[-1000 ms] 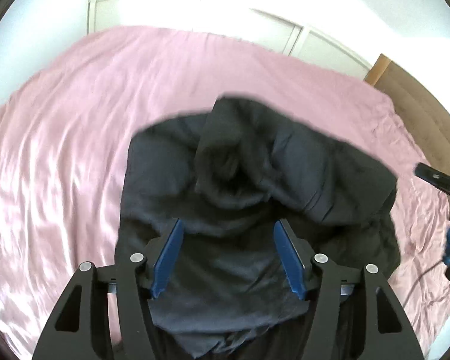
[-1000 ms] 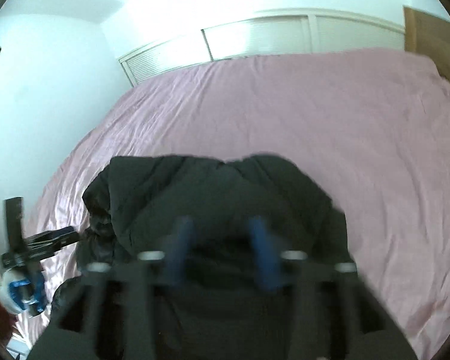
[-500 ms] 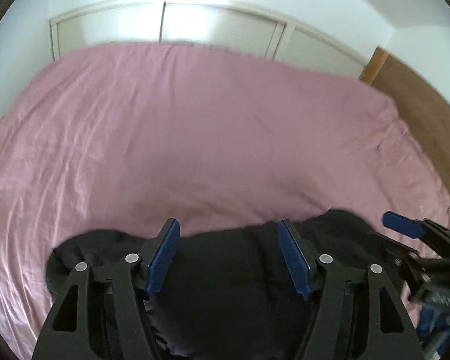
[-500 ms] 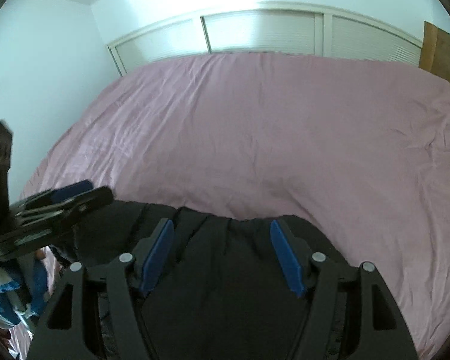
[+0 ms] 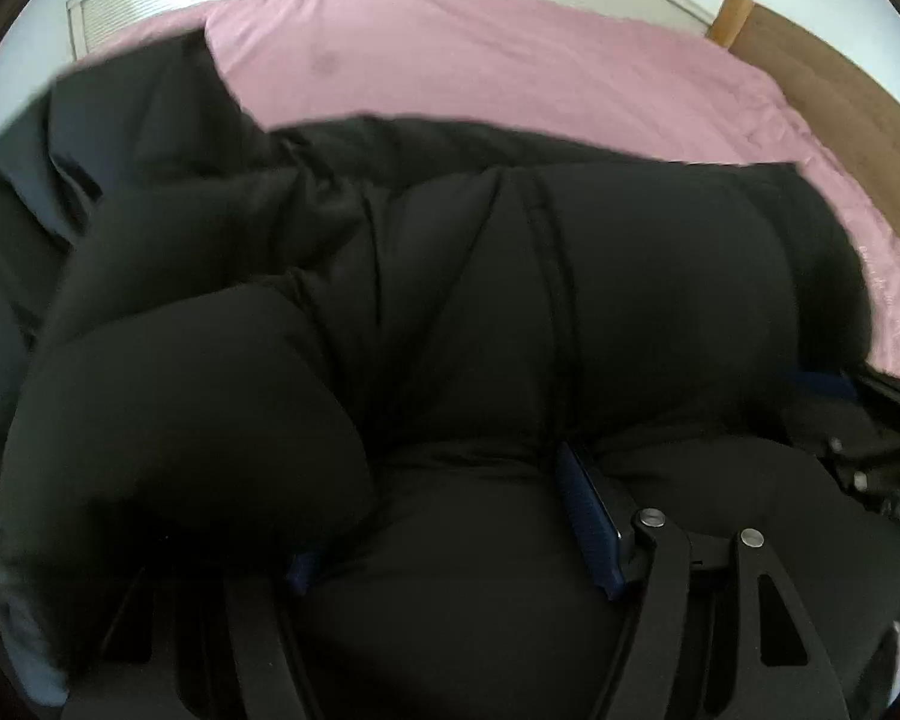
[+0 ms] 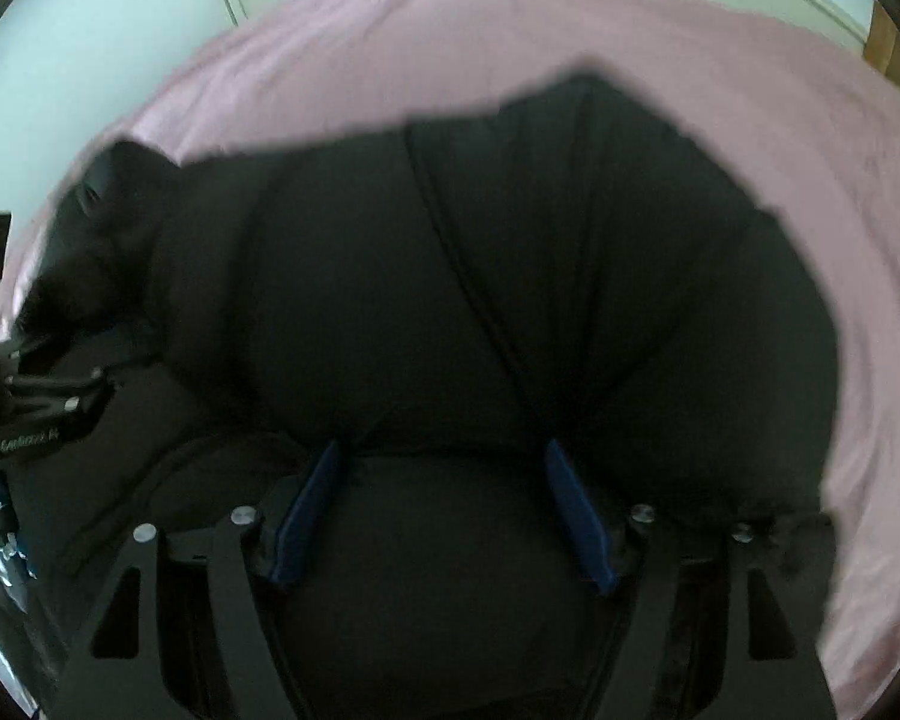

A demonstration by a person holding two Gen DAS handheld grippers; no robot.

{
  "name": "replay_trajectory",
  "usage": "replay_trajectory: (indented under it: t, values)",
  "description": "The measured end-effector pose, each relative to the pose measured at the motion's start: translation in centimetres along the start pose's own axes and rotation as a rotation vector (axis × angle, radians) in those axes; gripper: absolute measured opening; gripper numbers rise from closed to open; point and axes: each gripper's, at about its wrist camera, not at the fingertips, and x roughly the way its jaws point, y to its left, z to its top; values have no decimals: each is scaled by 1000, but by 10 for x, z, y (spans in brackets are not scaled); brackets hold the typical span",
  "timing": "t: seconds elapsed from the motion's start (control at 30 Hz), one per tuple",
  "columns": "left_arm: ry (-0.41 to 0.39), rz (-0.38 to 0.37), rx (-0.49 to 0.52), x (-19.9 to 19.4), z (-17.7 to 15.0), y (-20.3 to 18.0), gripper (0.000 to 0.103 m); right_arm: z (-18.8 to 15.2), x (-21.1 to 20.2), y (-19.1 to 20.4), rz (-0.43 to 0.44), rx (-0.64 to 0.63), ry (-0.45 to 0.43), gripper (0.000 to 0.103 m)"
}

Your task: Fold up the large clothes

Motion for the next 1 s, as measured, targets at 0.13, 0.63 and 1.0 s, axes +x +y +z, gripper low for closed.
replay_trajectory:
  t: [0.13,0.63,1.0]
  values:
    - [27,41,16,10,9,-4,68,-6,21,-2,-29,31,30,70]
    - [-26,125,-30,-28,36,1,67,-16,-53,-1,39,7,12,72]
    - [-57,263,123,38,75,3,72,7,-12,-2,30,10,-5,78]
